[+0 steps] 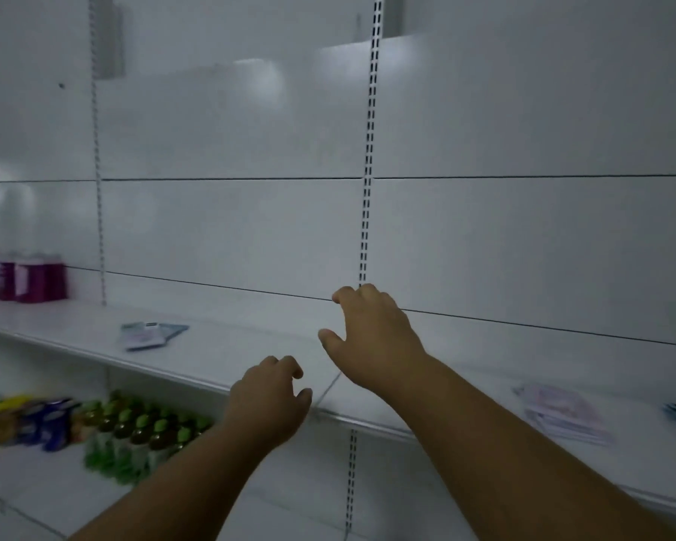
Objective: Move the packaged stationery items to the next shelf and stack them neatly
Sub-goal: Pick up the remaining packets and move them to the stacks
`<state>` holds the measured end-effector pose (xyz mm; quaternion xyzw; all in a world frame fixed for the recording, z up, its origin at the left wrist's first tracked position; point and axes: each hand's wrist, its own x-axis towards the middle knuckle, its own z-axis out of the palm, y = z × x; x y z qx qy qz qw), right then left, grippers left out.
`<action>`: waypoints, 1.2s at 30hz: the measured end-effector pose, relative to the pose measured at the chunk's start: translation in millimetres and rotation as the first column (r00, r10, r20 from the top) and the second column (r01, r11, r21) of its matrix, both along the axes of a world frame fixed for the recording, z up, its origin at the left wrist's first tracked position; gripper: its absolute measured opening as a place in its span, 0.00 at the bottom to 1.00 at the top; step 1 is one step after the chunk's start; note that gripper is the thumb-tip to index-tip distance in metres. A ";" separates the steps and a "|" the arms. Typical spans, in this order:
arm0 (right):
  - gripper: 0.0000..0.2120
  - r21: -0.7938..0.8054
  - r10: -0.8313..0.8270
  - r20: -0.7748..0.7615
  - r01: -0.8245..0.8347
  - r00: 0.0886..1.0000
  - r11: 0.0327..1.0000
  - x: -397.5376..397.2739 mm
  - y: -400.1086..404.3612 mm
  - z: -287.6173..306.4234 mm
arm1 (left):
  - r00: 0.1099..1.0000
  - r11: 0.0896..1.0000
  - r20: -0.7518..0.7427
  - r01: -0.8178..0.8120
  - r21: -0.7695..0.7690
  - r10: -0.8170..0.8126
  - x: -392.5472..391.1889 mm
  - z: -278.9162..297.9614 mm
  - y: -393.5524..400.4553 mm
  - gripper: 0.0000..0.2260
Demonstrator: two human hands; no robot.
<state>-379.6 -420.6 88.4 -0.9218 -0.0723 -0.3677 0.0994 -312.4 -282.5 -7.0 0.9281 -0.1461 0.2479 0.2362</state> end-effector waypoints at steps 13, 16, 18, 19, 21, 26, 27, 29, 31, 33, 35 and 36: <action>0.23 0.026 -0.111 -0.144 0.115 0.983 0.993 123.7 148.4 -16.6 | 0.994 0.999 -0.105 0.037 0.025 -0.034 126.1 -11.3 169.8 0.16; 0.23 0.010 -0.115 -0.152 0.118 0.982 0.993 167.1 161.8 -26.7 | 0.996 0.999 -0.085 0.032 0.023 -0.030 165.0 -16.5 179.7 0.16; 0.22 0.024 -0.089 -0.167 0.094 0.982 0.995 200.6 174.4 -30.0 | 0.998 1.000 -0.061 0.014 0.010 -0.013 189.3 -15.8 189.0 0.15; 0.22 0.026 -0.070 -0.182 0.076 0.981 0.997 218.2 182.3 -30.3 | 0.999 1.000 -0.049 0.000 0.007 0.000 200.6 -14.1 196.1 0.15; 0.22 0.031 -0.043 -0.214 0.051 0.976 0.998 251.8 201.2 -30.2 | 0.999 0.998 0.001 -0.040 0.037 0.040 224.7 -10.0 216.6 0.14; 0.22 0.046 0.008 -0.256 0.003 0.967 0.999 317.6 253.6 -36.5 | 0.926 0.913 0.001 -0.373 0.166 0.378 294.2 -0.4 280.7 0.25; 0.22 0.048 0.004 -0.262 0.009 0.965 0.999 326.5 261.8 -39.2 | 0.903 0.889 -0.058 -0.404 0.214 0.425 307.6 -0.5 289.2 0.30; 0.22 0.053 -0.019 -0.260 0.034 0.965 0.998 340.9 274.5 -44.2 | 0.885 0.875 -0.147 -0.388 0.290 0.441 332.1 -0.9 301.2 0.36; 0.22 0.066 -0.059 -0.259 0.078 0.964 0.995 350.8 284.1 -49.3 | 0.897 0.900 -0.216 -0.316 0.300 0.386 351.5 -1.8 308.9 0.35; 0.22 0.085 -0.106 -0.267 0.133 0.958 0.987 359.2 293.7 -53.5 | 0.913 0.949 -0.294 -0.222 0.222 0.283 367.0 -0.5 314.8 0.34; 0.21 0.099 -0.145 -0.276 0.178 0.950 0.979 367.5 303.2 -56.9 | 0.907 0.983 -0.386 -0.127 0.130 0.168 378.6 5.6 322.1 0.36; 0.21 0.109 -0.162 -0.277 0.199 0.947 0.974 372.3 309.0 -58.7 | 0.900 0.991 -0.419 -0.081 0.105 0.118 384.2 9.7 328.4 0.37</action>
